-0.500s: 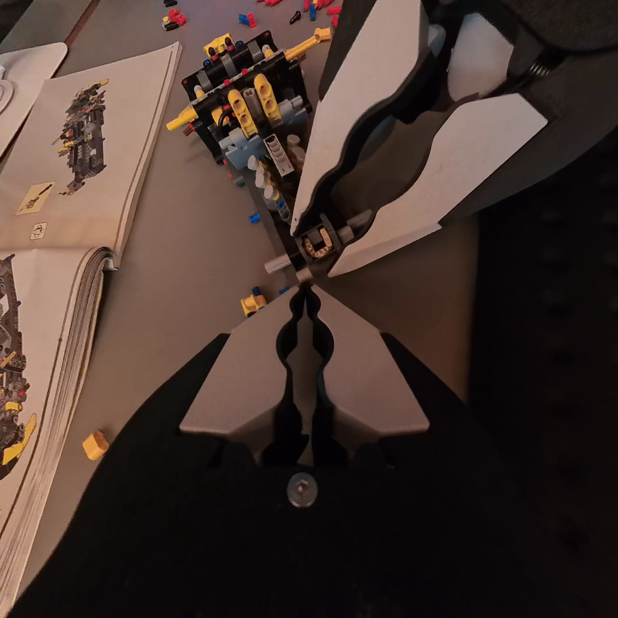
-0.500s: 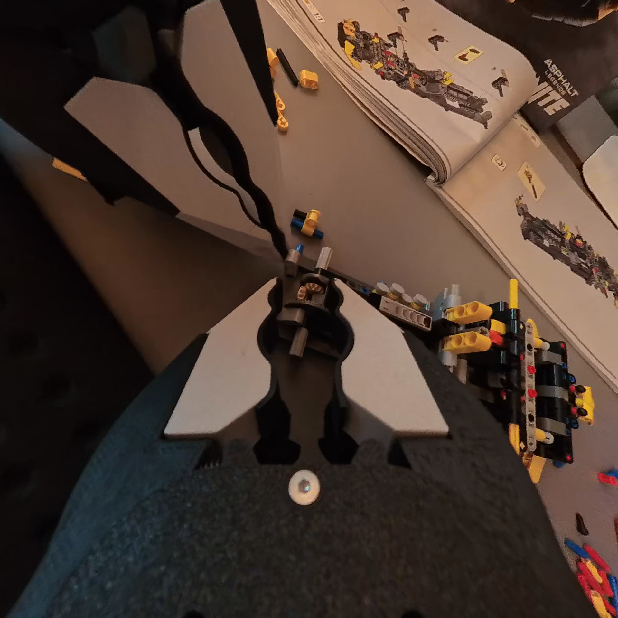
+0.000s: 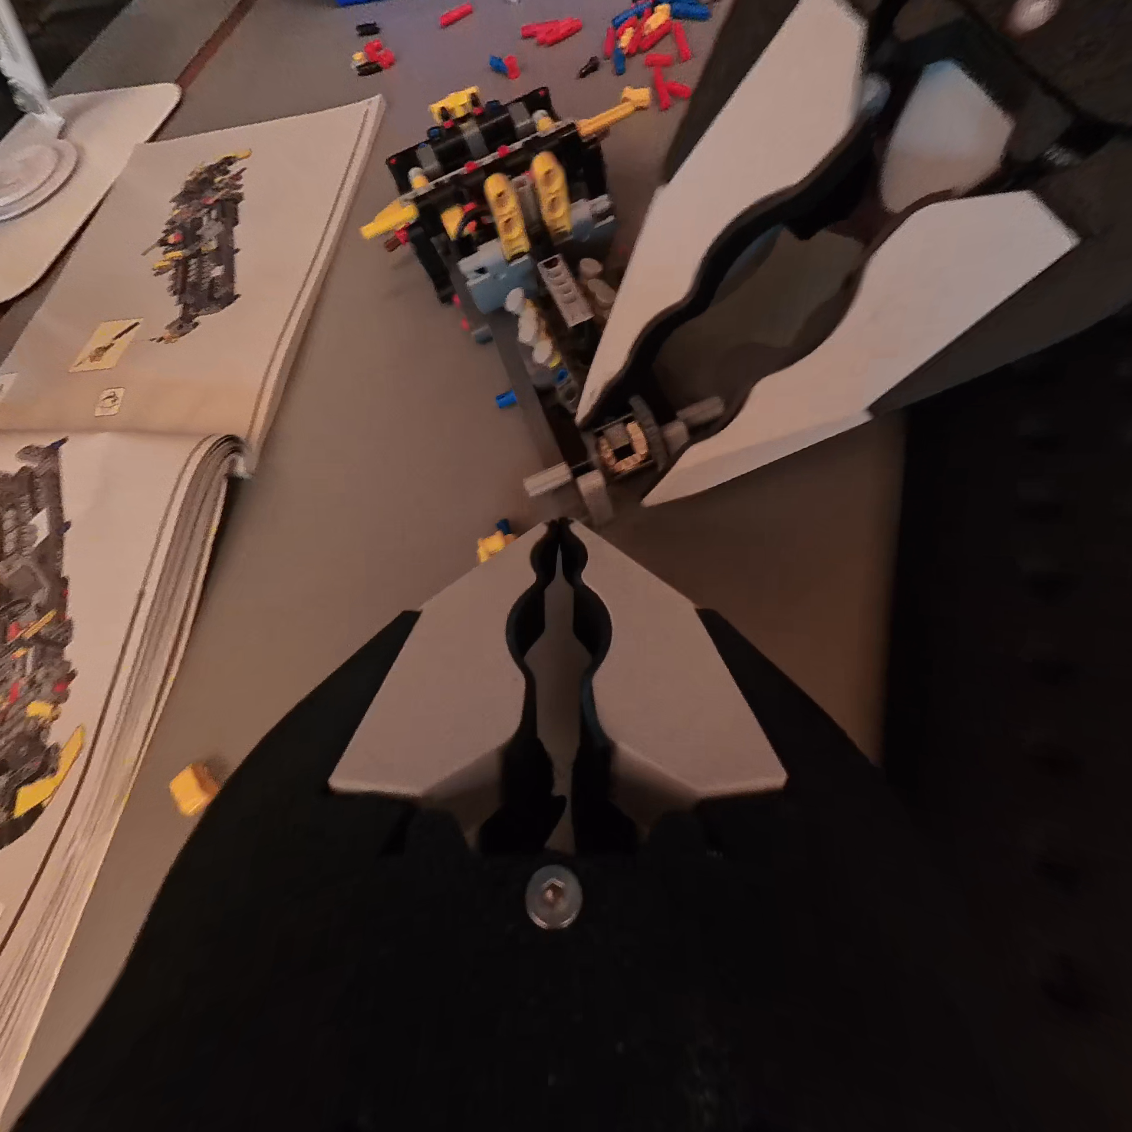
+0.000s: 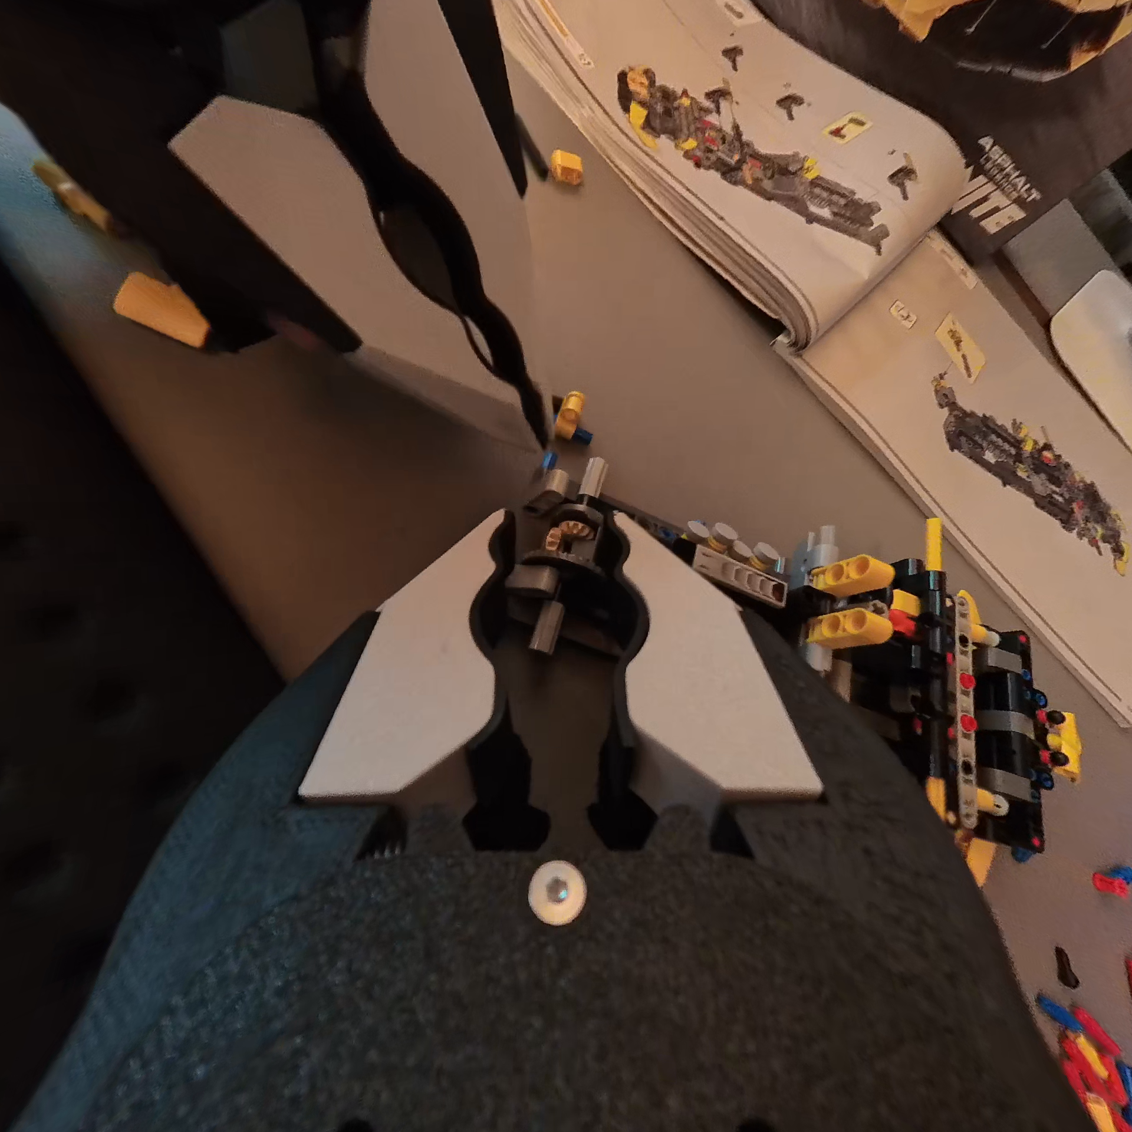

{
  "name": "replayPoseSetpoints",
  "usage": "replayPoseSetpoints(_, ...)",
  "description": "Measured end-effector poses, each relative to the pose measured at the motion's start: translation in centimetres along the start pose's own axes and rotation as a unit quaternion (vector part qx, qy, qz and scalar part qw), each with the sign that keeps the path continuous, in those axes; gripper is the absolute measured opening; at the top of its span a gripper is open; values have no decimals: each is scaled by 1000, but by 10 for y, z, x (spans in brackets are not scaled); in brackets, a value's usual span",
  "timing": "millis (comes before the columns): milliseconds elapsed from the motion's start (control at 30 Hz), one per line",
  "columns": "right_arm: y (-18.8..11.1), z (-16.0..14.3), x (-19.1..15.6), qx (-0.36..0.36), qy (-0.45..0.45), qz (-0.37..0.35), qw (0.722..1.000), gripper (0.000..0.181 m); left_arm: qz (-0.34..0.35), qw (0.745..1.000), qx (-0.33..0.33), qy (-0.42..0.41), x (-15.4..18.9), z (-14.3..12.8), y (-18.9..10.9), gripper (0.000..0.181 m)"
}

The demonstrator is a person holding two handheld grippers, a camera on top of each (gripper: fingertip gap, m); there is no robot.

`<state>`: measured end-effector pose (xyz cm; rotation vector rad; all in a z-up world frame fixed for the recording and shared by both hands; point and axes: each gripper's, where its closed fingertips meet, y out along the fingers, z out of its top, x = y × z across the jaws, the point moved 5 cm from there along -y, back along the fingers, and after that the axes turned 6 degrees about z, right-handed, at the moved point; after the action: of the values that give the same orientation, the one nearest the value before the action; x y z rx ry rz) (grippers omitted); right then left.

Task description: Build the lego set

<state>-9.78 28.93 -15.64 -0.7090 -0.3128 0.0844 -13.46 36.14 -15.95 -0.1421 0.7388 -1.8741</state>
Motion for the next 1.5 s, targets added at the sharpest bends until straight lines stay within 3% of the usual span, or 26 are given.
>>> replayPoseSetpoints(33, -3, 2, 0, 12, -3, -7, 1000, 29, 10, 1000, -2, -8, -5, -2, -1, 1)
replayPoseSetpoints(133, -9, 4, 2, 42, 0, -14, 999, 29, 24, 999, -14, -38, -13, -6, -1, 4)
replayPoseSetpoints(367, -1, 5, 2, 33, 17, 25, 999, 27, 43, 996, -40, -69, -22, -12, 1, 20)
replayPoseSetpoints(567, 8, 5, 0, 24, 27, 59, 998, 23, 33, 996, -61, -53, -19, -15, 7, 17)
replayPoseSetpoints(667, 8, 5, 0, 26, 25, 57, 998, 18, 34, 997, -63, -39, -17, -15, 7, 6)
replayPoseSetpoints(900, 7, 5, -1, 32, 21, 55, 998, 17, 47, 997, -54, -15, -19, -13, 0, 4)
replayPoseSetpoints(1033, 8, 5, 0, 35, 33, 67, 997, 17, 12, 999, -21, -26, -22, 1, -6, 5)
replayPoseSetpoints(1233, 7, 5, 0, 41, 37, 74, 996, 17, -43, 997, -55, 14, -21, 6, 6, 8)
replayPoseSetpoints(1500, 3, 7, 3, 64, 43, 70, 995, 19, -110, 990, -85, -26, -25, 4, 11, 7)
